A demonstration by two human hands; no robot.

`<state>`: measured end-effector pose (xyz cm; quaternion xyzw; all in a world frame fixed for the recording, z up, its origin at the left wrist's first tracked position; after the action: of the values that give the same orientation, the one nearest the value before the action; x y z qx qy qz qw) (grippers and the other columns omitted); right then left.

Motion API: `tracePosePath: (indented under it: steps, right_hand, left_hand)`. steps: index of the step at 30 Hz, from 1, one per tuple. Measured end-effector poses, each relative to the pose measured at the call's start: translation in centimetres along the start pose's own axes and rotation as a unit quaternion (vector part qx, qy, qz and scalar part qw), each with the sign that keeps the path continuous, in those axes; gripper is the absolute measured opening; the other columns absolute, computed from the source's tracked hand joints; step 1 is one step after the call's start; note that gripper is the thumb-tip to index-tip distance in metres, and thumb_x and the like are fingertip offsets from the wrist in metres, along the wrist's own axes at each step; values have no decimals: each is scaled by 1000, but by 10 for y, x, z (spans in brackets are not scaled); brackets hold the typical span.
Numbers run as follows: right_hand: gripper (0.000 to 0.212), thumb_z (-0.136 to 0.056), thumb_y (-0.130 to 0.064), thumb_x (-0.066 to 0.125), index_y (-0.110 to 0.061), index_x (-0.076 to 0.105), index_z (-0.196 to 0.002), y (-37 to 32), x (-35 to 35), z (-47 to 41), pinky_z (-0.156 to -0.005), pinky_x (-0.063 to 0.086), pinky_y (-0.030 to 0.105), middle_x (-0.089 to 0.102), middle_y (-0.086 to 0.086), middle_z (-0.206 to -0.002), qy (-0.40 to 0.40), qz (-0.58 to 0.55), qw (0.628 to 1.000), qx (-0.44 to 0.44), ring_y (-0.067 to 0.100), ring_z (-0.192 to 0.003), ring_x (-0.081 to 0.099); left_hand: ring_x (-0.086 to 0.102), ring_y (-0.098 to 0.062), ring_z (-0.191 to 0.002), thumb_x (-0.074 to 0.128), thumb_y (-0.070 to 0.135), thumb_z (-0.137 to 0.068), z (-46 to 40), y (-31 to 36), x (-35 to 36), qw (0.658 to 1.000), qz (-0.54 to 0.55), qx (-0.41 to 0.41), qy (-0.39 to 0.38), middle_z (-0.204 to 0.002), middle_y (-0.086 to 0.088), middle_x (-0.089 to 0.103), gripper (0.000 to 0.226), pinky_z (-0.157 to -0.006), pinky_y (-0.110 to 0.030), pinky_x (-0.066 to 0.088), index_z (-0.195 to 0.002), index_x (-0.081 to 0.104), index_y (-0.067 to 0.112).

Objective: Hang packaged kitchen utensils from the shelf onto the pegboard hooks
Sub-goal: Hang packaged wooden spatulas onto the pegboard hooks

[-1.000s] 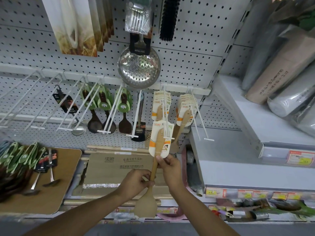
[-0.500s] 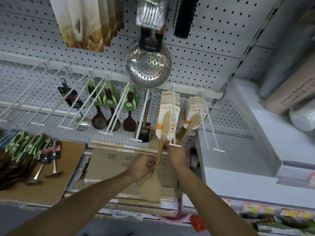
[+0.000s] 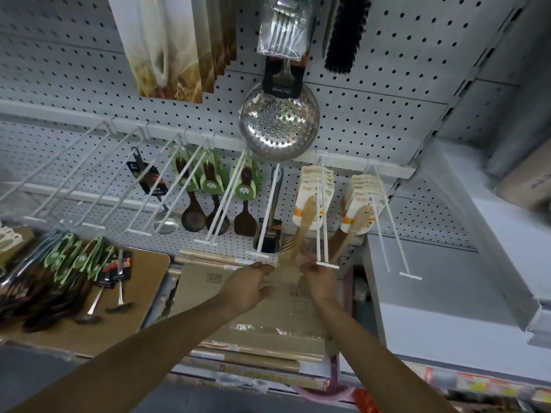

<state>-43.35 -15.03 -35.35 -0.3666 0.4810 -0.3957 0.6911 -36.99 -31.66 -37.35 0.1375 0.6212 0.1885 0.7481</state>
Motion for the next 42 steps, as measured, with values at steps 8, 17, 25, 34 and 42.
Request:
tracePosePath:
  steps: [8, 17, 25, 34, 42]
  right_hand:
    - [43, -93, -18, 59, -23, 53, -135, -47, 91, 39, -106, 43, 32, 58, -3, -135, -171, 267, 922, -221, 15, -123, 54]
    - [43, -96, -25, 55, -24, 51, -139, -132, 241, 124, -102, 39, 29, 53, -4, -140, -219, 367, 800, -422, 16, -131, 45]
    - [46, -94, -30, 58, -25, 49, -139, -204, 387, 228, -104, 42, 33, 51, -8, -141, -232, 346, 769, -486, 13, -130, 44]
    - [49, -94, -41, 59, -25, 49, -140, -260, 546, 331, -104, 45, 38, 52, -6, -141, -284, 335, 713, -547, 15, -131, 46]
    - [52, -94, -42, 60, -24, 48, -141, -302, 663, 384, -107, 41, 35, 51, -5, -143, -338, 329, 661, -583, 15, -131, 45]
  left_hand:
    - [52, -14, -127, 42, 50, -102, 65, -65, -72, 984, -124, 97, 83, -144, 9, 51, 48, -97, -32, 49, -147, 39, 34]
    - [59, -9, -113, 48, 53, -95, 195, -185, -162, 974, -105, 78, 185, -128, 11, 63, 44, -87, -26, 53, -133, 57, 32]
    - [59, -7, -112, 66, 48, -90, 324, -307, -234, 964, -111, 40, 237, -128, 13, 62, 43, -88, -28, 54, -129, 59, 33]
    - [53, -8, -125, 52, 61, -92, 459, -437, -278, 960, -116, -32, 255, -140, 16, 52, 51, -93, -32, 53, -137, 51, 36]
    - [59, -15, -121, 54, 60, -89, 543, -527, -309, 945, -97, -104, 293, -136, 10, 59, 51, -91, -32, 53, -132, 58, 33]
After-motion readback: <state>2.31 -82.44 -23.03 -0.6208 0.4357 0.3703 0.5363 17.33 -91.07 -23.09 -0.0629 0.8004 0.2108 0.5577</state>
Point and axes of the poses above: each hand's wrist, its own z-axis away from the middle knuckle, its own x-axis out of the palm, y = z × x, the point moved 10 cm from there along -z, towards the middle knuckle
